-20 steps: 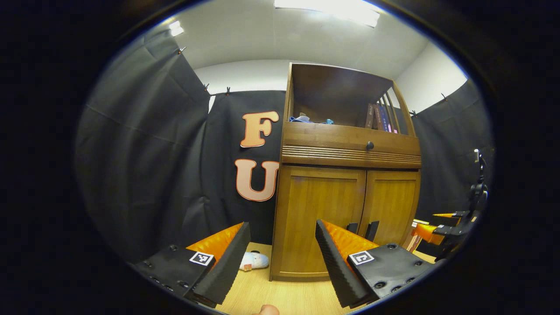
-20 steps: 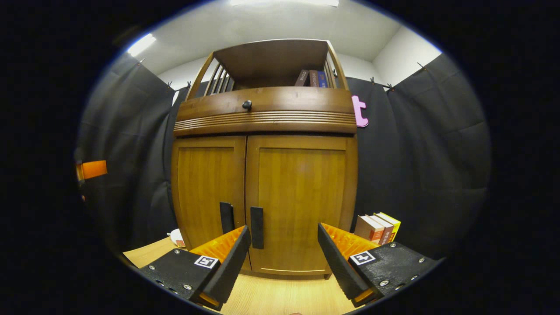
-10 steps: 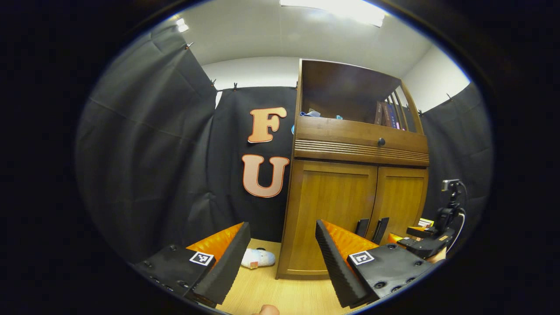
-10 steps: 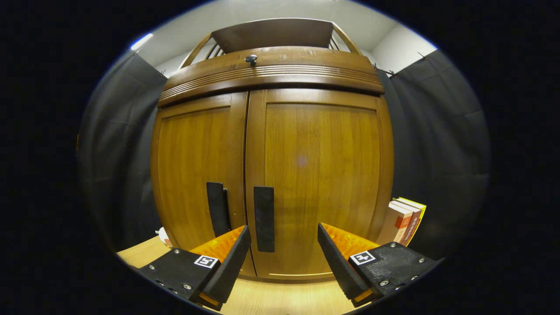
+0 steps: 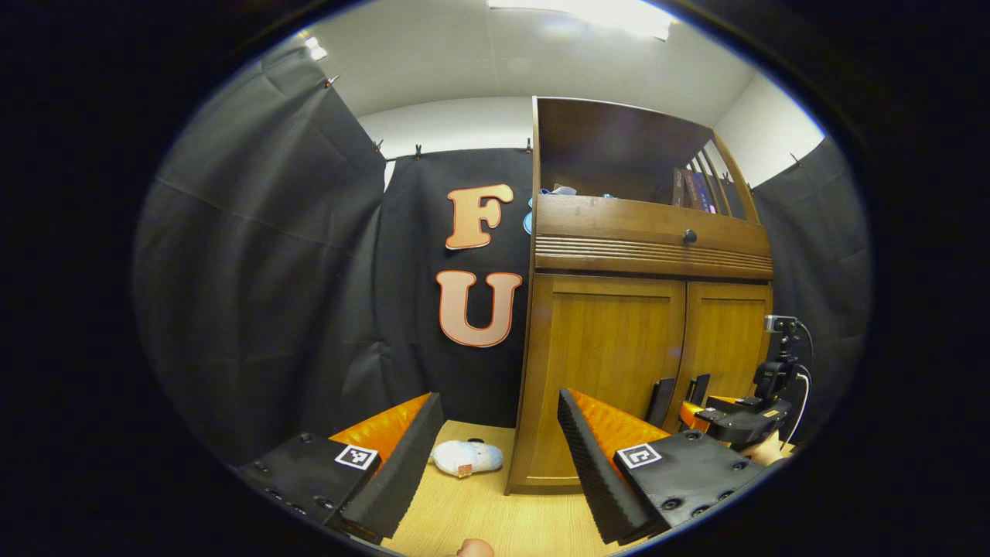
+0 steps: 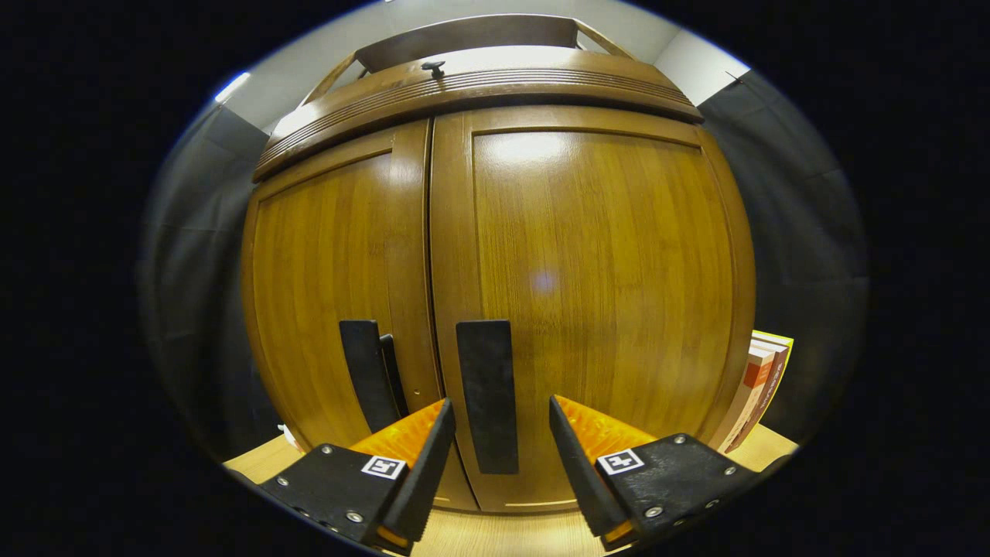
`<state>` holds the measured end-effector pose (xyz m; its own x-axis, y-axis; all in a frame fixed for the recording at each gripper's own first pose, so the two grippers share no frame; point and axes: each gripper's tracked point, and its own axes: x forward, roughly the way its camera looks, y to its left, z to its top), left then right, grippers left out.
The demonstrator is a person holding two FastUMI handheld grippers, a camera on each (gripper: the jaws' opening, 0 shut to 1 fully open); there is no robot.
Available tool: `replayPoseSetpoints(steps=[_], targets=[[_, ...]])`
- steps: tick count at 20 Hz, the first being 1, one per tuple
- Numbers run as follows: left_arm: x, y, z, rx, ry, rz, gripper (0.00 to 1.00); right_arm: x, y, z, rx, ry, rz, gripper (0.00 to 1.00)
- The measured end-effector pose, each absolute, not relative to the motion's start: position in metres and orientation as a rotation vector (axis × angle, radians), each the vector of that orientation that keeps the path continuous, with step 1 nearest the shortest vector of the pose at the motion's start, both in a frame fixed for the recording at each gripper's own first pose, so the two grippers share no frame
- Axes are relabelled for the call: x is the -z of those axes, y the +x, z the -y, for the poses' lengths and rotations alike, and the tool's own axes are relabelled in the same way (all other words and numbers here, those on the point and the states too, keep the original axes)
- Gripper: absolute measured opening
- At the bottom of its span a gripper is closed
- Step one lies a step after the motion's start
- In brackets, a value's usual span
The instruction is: Open the right door of the double-door shoe cabinet with the right hand, and open the left door with the left hand.
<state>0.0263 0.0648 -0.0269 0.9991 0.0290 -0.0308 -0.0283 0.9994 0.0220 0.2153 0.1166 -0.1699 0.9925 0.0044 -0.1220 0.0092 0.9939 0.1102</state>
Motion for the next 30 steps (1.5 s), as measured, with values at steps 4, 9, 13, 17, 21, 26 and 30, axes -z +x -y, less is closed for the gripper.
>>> replayPoseSetpoints(steps=[4, 9, 13, 17, 21, 26, 30], targets=[[0.031, 0.029, -0.063, -0.024, 0.011, -0.037, 0.96, 0.174, 0.223, -0.118, 0.005, 0.111, -0.132, 0.56], [0.034, 0.027, -0.064, -0.024, 0.006, -0.048, 0.96, 0.178, 0.214, -0.121, -0.013, 0.106, -0.150, 0.32], [0.032, 0.019, -0.064, -0.028, -0.015, -0.046, 0.96, 0.175, 0.183, -0.117, -0.040, 0.111, -0.141, 0.29], [0.032, 0.005, -0.059, -0.023, -0.025, -0.049, 0.96, 0.170, 0.141, -0.107, -0.067, 0.113, -0.148, 0.29], [0.029, -0.009, -0.056, -0.020, -0.026, -0.050, 0.96, 0.167, 0.104, -0.091, -0.078, 0.117, -0.151, 0.29], [0.027, -0.021, -0.050, -0.013, -0.028, -0.051, 0.96, 0.161, 0.065, -0.064, -0.071, 0.096, -0.147, 0.25], [0.026, -0.028, -0.044, -0.004, -0.025, -0.050, 0.96, 0.158, 0.045, -0.045, -0.047, 0.080, -0.155, 0.23]])
